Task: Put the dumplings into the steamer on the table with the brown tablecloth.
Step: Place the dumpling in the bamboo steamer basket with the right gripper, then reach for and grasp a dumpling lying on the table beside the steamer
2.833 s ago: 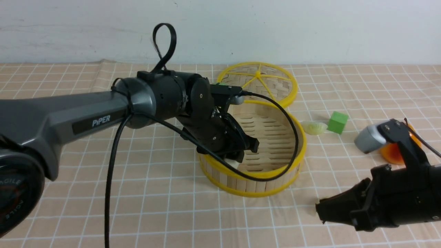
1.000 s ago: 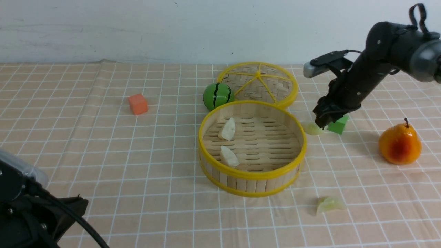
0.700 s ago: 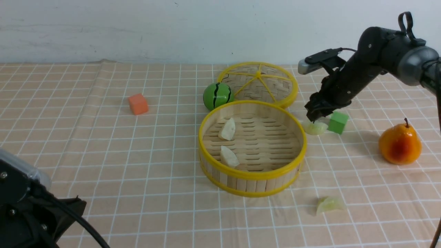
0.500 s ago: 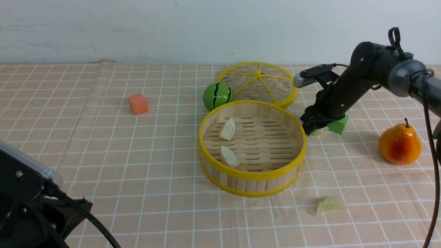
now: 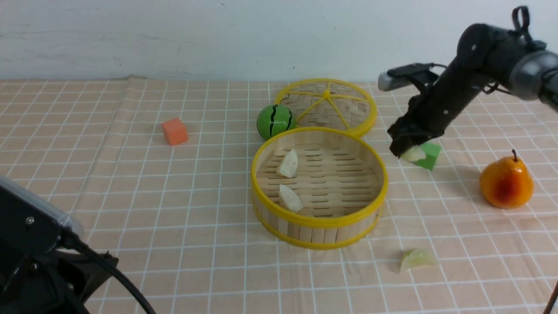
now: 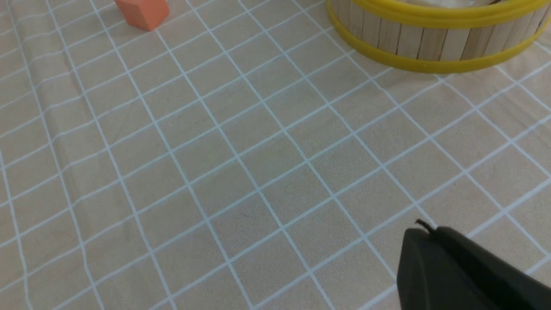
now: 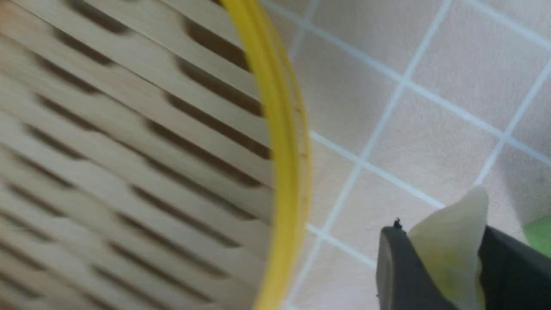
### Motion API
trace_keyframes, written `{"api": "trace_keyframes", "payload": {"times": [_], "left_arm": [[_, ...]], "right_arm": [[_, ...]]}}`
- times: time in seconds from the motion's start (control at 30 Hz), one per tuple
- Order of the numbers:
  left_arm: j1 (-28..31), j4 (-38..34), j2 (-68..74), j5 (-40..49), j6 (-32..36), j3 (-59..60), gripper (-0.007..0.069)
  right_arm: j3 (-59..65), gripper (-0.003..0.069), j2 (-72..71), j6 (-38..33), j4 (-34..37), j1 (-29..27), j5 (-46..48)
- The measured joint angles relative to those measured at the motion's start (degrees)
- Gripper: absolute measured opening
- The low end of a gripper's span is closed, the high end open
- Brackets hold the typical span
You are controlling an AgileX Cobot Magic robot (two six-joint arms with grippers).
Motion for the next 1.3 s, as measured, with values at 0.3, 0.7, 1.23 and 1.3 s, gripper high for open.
{"api": "trace_keyframes", "payload": {"times": [0.3,0.7,1.23,1.3], "left_arm": [[0.00,0.07,0.00,0.00,-0.28,0.00,-0.0003],[0.00,0.02,0.00,0.06,-7.43,0.00,0.0003],[0.00,0.02,0.00,1.68,-8.48,0.00,0.0015],[0.00,0.02,0.00,1.76,-8.55,0.00,0.0017]], "right_arm": [[-0.15,0.0206,-0.28,-8.70,16.01,7.00,-0.65],[0.19,0.0335,6.64,1.53,3.91,10.28,-11.42],[18.02,0.0510,-25.17,2.08,-3.80,9.58,-0.94],[23.03,0.0491,-27.99,0.12,-4.19,9.71,-0.19]]}}
